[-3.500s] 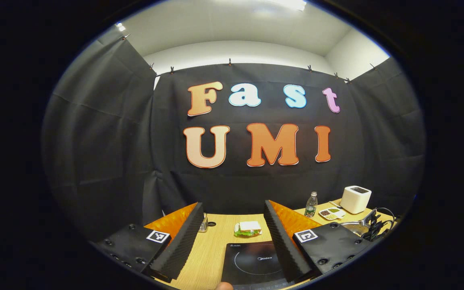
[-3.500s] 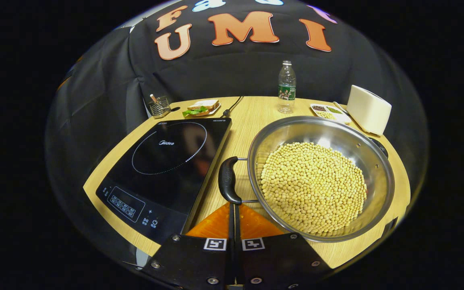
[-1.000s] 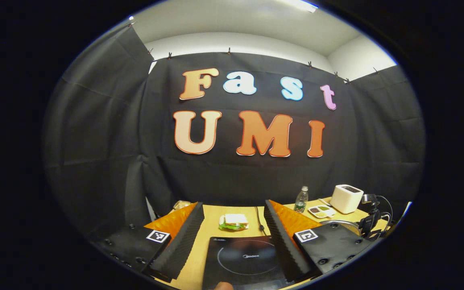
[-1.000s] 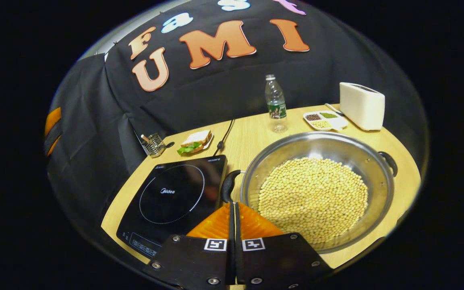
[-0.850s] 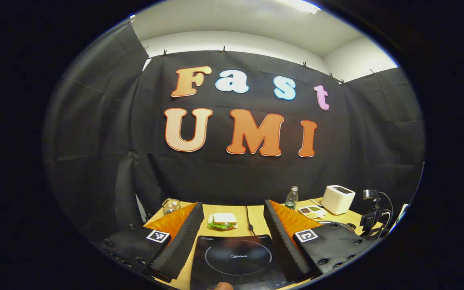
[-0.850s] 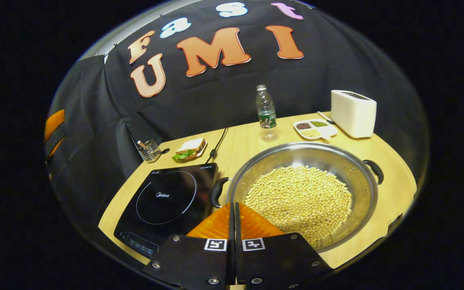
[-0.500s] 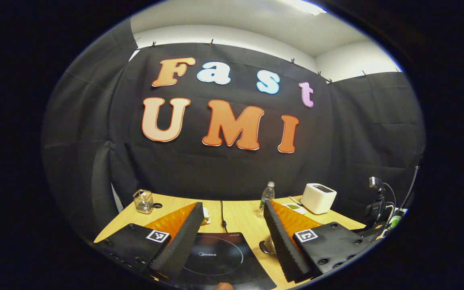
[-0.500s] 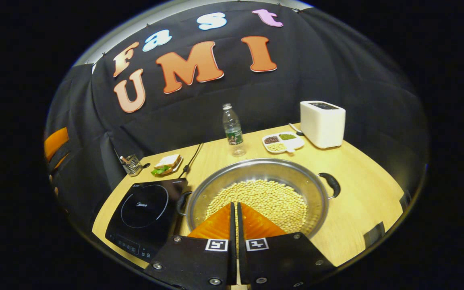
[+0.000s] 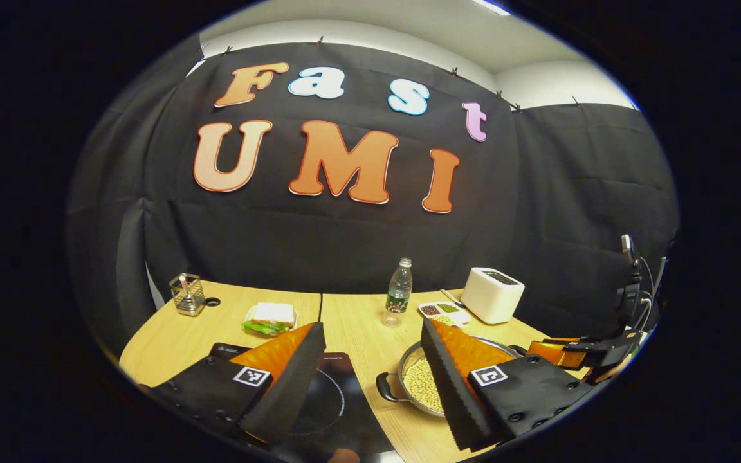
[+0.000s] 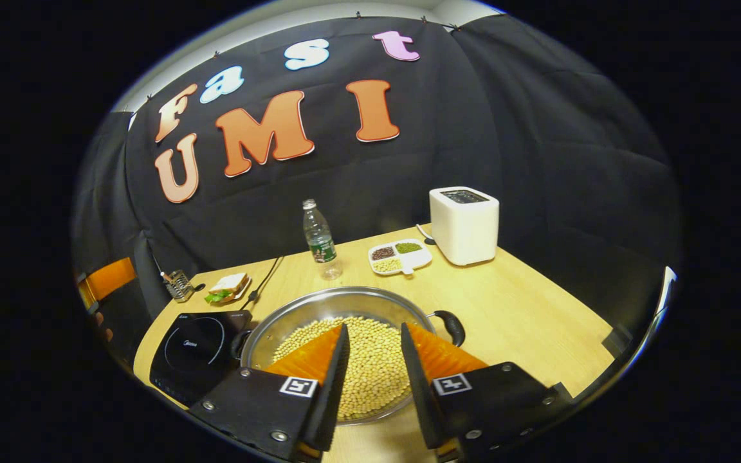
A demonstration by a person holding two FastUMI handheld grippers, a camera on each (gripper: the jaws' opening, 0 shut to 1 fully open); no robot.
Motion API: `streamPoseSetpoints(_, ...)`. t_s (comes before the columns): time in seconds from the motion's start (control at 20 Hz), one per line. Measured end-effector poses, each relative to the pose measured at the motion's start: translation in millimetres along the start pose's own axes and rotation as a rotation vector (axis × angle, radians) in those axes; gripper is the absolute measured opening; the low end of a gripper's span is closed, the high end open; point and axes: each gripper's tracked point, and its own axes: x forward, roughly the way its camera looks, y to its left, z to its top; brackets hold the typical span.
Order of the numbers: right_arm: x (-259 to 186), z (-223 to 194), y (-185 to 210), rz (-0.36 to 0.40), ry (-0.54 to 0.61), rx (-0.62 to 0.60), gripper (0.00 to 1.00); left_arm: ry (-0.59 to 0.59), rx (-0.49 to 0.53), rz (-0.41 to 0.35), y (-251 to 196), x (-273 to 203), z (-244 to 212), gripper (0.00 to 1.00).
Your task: First push the handle of the pot to place it horizontally, then grasp the pot with both hands and set it on the induction cooktop.
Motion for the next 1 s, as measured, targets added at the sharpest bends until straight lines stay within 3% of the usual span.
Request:
streamPoseSetpoints(0.3, 18.4, -5.9, -34.0, -0.051, 0.008, 0.004, 0.94, 0.09, 0.015, -0.025, -25.0, 38.5, -43.9, 0.98)
streamPoseSetpoints(0.7, 49.5, -25.2, -56.3, -0.08, 0.058, 0.022, 0.96, 0.238, 0.049, -0.037, -40.7, 79.4, -112.2, 0.98)
streamPoseSetpoints(1.0, 71.3, -37.5, -62.9, -0.099, 0.095, 0.016, 0.96, 0.336, 0.011, -0.051, -45.3, 93.6, -152.3, 0.98)
